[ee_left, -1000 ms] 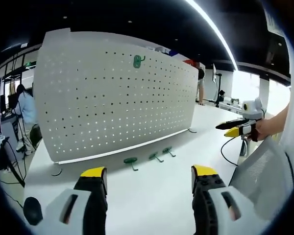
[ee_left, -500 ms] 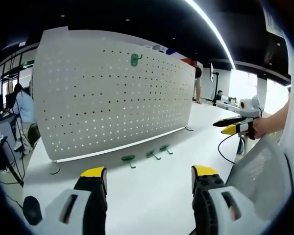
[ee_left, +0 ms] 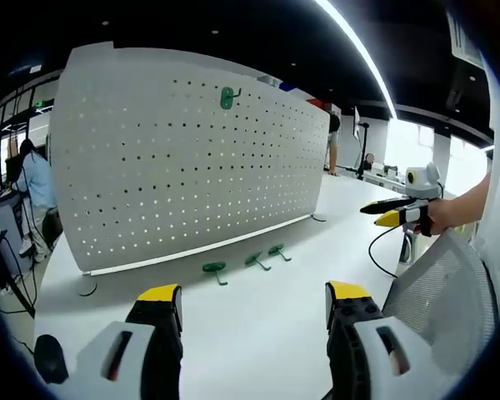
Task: Insert the hook assembly into the mounting plate slot until the hook locks in place.
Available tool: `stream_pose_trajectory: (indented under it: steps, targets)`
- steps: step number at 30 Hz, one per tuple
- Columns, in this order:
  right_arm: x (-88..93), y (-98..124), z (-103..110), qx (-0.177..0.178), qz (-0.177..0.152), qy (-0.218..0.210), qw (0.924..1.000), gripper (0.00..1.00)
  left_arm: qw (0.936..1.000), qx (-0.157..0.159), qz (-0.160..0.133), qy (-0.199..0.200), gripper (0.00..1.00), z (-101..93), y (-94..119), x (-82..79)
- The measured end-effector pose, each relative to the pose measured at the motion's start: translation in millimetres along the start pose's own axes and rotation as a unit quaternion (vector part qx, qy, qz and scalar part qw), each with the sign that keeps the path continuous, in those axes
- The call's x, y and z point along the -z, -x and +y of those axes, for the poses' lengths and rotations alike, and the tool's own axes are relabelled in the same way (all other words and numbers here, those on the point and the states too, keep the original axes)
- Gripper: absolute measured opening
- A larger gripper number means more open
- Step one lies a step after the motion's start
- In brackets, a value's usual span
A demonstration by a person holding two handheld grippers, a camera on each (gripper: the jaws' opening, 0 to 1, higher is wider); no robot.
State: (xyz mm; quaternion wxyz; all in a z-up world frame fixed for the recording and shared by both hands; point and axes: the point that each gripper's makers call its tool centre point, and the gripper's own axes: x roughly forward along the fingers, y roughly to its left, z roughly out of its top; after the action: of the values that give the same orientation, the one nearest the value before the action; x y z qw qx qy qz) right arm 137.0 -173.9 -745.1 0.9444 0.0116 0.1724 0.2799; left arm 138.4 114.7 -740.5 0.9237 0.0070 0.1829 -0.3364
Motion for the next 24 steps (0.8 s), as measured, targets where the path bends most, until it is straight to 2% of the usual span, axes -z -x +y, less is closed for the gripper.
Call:
stream_pose_trajectory:
  steps: [7,24]
  targets:
    - [0.4,-1,2,-0.003,0.004,0.006,1.0000,0.63,1.0000,0.006,0.005,-0.002,0.72,1.0,-5,-0.8]
    - [3.7,-5,7,-0.014,0.018,0.019,0.9996,0.63,0.9956,0.043,0.066,-0.051,0.72,10.6,-28,4.1]
